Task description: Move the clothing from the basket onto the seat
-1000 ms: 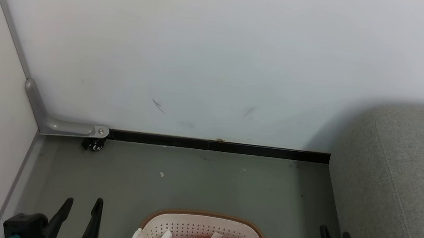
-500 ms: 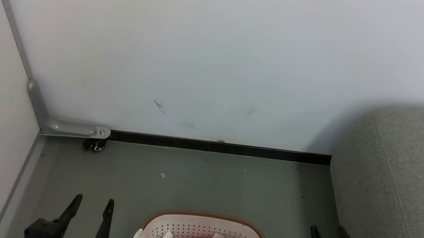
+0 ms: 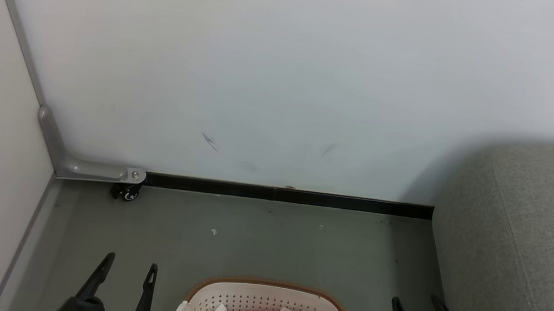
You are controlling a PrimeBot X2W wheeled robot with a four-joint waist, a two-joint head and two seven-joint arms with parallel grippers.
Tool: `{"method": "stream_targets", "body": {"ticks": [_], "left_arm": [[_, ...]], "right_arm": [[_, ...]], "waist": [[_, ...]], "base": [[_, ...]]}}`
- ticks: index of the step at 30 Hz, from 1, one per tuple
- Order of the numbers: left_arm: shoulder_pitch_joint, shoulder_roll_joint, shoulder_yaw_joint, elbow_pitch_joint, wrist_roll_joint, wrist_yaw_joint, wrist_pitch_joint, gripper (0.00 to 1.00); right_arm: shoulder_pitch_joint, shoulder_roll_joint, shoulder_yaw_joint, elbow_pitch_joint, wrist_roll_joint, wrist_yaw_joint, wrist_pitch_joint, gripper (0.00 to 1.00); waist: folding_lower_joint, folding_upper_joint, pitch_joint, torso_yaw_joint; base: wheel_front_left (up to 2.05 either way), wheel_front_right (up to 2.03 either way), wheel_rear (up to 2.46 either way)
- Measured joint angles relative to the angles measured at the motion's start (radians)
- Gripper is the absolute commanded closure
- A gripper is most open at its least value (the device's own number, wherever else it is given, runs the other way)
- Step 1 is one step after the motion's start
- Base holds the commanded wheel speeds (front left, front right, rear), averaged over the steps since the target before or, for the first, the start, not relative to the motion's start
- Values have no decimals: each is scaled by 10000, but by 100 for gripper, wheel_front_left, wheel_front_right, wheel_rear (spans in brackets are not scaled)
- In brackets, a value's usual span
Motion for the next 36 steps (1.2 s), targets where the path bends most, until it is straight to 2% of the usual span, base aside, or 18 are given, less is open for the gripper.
{"method": "stream_targets", "body": {"ticks": [30,36], "left_arm": [[-2,-82,230,299,-84,0,-35,0],[-30,-65,198,466,-81,-136,-36,0]], "right_arm": [[58,-2,-46,-130,-36,0,-79,0],[58,-2,-31,-161,-31,0,-79,0]], "waist": [[-2,0,133,-55],[-2,0,225,-85]], "base": [[0,0,0],[0,0,0]]}}
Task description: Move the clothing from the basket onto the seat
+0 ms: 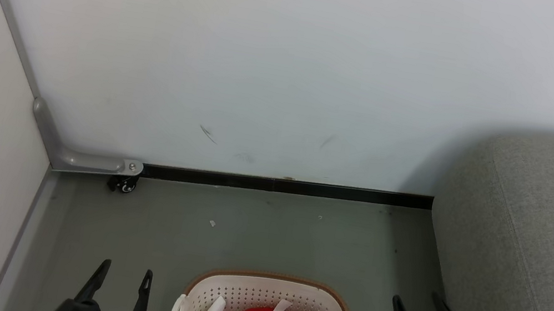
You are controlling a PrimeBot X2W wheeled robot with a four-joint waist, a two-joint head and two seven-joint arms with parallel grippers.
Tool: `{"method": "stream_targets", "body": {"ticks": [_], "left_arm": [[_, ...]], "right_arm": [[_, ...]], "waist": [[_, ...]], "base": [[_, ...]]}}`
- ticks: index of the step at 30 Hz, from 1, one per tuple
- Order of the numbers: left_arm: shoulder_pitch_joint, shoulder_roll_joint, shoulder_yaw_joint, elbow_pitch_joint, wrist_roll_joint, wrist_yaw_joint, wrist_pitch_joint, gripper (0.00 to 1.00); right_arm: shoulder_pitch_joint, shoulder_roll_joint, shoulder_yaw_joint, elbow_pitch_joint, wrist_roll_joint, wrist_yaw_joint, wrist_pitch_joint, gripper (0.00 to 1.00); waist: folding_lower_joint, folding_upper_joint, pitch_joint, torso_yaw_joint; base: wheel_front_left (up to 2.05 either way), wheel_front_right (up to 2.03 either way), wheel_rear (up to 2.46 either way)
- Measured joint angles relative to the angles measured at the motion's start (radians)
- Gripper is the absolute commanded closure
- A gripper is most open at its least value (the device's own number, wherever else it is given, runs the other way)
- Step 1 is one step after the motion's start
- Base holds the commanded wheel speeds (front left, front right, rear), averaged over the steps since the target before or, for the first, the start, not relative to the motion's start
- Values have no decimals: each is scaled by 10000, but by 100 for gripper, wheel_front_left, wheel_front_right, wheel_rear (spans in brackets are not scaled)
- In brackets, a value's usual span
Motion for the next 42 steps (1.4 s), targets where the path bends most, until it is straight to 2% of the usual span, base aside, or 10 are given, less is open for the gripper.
{"method": "stream_targets", "body": {"ticks": [8,17,30,42], "left_arm": [[-374,81,-382,619,186,-215,17,0],[-1034,77,-1076,1559,539,-688,447,0],[-2086,-284,-2075,2777,796,-1246,738,0],[-3068,-422,-2266,3906,796,-1281,909,0]], "right_arm": [[-2,-2,-27,-176,-23,0,0,0],[-2,-2,-414,-416,-109,0,-2,0],[-17,0,-1022,-1024,-209,0,-13,0],[-748,-2,-1187,-1622,-213,0,-15,0]], "waist": [[0,0,209,-69],[-1,0,665,-173],[-1,0,1581,-416],[-1,0,2750,-752]], "base": [[0,0,0],[0,0,0],[0,0,0],[0,0,0]]}}
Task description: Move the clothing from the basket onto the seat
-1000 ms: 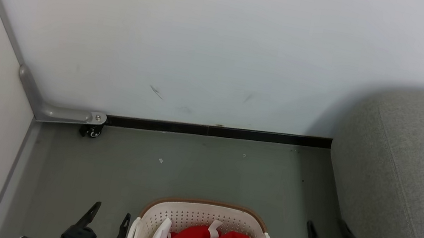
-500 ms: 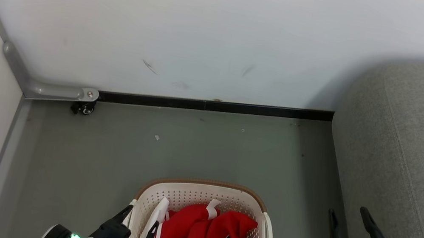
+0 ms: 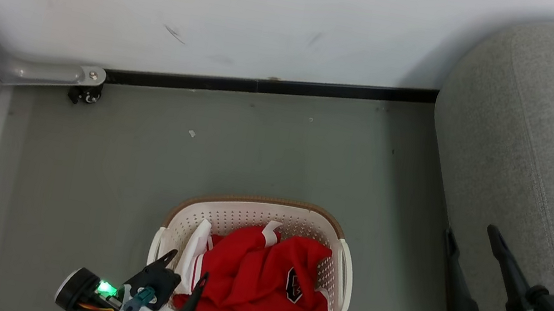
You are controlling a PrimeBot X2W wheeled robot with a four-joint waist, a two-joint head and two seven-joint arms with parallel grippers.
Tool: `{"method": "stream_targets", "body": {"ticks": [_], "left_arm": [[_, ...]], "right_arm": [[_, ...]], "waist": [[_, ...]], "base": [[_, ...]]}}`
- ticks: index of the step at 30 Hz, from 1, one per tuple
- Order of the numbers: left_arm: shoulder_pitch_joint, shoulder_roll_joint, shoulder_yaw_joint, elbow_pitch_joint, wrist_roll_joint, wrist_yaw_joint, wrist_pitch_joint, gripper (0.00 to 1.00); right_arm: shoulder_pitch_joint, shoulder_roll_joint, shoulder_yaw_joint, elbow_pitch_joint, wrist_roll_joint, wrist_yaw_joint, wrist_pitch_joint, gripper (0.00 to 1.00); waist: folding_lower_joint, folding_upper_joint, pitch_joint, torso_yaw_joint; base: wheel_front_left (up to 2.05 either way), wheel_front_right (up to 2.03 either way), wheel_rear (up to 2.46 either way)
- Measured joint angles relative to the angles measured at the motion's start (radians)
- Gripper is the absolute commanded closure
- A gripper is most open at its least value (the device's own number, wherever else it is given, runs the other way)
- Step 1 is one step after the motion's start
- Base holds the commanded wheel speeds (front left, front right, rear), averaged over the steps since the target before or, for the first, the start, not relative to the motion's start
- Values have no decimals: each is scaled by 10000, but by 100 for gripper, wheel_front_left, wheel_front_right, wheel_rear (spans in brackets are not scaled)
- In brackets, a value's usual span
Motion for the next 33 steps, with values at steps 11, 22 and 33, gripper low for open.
{"method": "stream_targets", "body": {"ticks": [11,22,33], "left_arm": [[-1285,-40,-173,683,288,42,0,0],[-2183,-58,-75,1542,439,174,0,0],[-2909,25,-25,2104,527,222,-38,0]], "right_arm": [[-912,-2,23,-410,29,0,-4,0],[-2061,-13,54,-654,337,0,-12,0],[-2916,-23,182,-754,650,0,-13,0]], "waist": [[0,0,1339,-415],[-1,0,2734,-910],[-1,0,3872,-1375]], "base": [[0,0,0],[0,0,0],[0,0,0]]}}
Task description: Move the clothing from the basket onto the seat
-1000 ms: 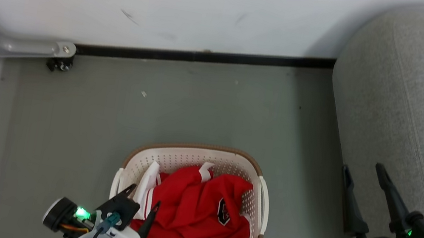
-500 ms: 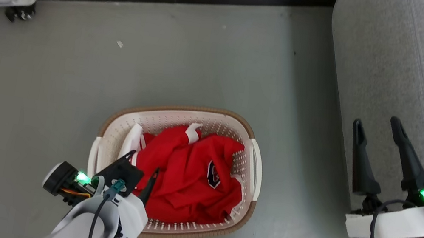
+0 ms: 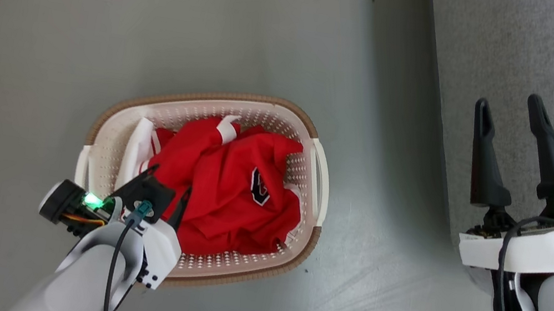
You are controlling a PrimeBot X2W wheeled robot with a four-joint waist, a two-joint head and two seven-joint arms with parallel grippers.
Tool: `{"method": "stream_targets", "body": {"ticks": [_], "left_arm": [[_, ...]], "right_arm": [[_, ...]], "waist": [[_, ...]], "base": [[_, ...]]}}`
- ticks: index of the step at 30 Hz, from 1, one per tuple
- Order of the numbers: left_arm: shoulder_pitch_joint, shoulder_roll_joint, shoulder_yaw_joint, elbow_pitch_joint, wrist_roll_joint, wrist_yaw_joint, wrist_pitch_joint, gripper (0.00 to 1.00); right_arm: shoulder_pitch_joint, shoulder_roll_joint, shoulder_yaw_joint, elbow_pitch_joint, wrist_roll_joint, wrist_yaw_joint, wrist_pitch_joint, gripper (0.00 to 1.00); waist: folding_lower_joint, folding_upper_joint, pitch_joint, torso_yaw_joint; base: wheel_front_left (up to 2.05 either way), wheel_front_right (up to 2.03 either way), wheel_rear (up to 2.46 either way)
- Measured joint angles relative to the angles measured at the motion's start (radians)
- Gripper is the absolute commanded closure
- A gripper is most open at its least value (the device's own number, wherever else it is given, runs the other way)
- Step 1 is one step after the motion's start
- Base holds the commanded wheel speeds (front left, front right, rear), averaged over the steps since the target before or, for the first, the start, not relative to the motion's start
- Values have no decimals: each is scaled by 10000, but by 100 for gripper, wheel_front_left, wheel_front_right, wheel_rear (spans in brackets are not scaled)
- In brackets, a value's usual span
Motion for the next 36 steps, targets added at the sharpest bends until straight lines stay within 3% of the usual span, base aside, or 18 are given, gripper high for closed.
{"method": "stream_targets", "body": {"ticks": [27,36], "left_arm": [[-1593,500,153,1237,163,115,-211,0],[-2095,765,328,1601,178,341,-242,0]], "right_arm": [[-1786,-10,345,-67,734,0,0,0],[-2200,-12,470,-63,965,0,0,0]], "waist": [[0,0,2403,-1124],[0,0,3069,-1424]], "base": [[0,0,0],[0,0,0]]}}
